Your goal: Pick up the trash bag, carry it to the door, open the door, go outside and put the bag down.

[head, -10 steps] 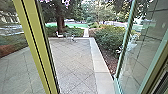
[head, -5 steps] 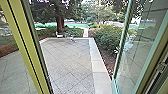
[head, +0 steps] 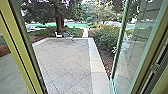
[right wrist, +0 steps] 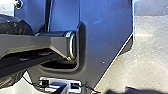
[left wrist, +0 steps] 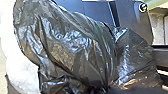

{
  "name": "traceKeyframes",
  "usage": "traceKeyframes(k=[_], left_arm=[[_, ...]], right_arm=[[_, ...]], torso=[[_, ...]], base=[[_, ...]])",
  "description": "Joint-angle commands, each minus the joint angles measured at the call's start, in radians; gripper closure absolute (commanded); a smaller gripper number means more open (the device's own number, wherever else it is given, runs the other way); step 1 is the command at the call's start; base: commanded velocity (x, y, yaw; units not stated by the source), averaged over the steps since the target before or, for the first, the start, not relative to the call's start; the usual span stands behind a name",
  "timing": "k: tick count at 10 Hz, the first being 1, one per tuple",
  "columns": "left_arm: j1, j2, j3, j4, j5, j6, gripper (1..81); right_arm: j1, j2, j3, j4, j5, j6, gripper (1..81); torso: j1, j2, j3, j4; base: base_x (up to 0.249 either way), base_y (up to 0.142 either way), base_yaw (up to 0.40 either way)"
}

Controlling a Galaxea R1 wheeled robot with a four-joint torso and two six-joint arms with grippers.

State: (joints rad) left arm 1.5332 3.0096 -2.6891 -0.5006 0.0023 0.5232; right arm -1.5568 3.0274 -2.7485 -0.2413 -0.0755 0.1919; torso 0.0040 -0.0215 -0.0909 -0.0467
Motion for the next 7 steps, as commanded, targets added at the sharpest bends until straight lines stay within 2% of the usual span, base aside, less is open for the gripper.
traceKeyframes(k=[1,7], left_arm=[[-0.032,0.003,0.006,0.008,0.077,0.006,81.1],[-0.032,0.003,0.005,0.007,0.077,0.004,81.1]], right_arm=[[0.039,0.001,-0.002,-0.007,-0.058,0.000,1.0],[0.037,0.001,0.001,-0.004,-0.058,0.001,1.0]], torso=[[0.000,0.000,0.000,0.000],[0.000,0.000,0.000,0.000]], base=[[0.000,-0.065,0.000],[0.000,0.000,0.000]])
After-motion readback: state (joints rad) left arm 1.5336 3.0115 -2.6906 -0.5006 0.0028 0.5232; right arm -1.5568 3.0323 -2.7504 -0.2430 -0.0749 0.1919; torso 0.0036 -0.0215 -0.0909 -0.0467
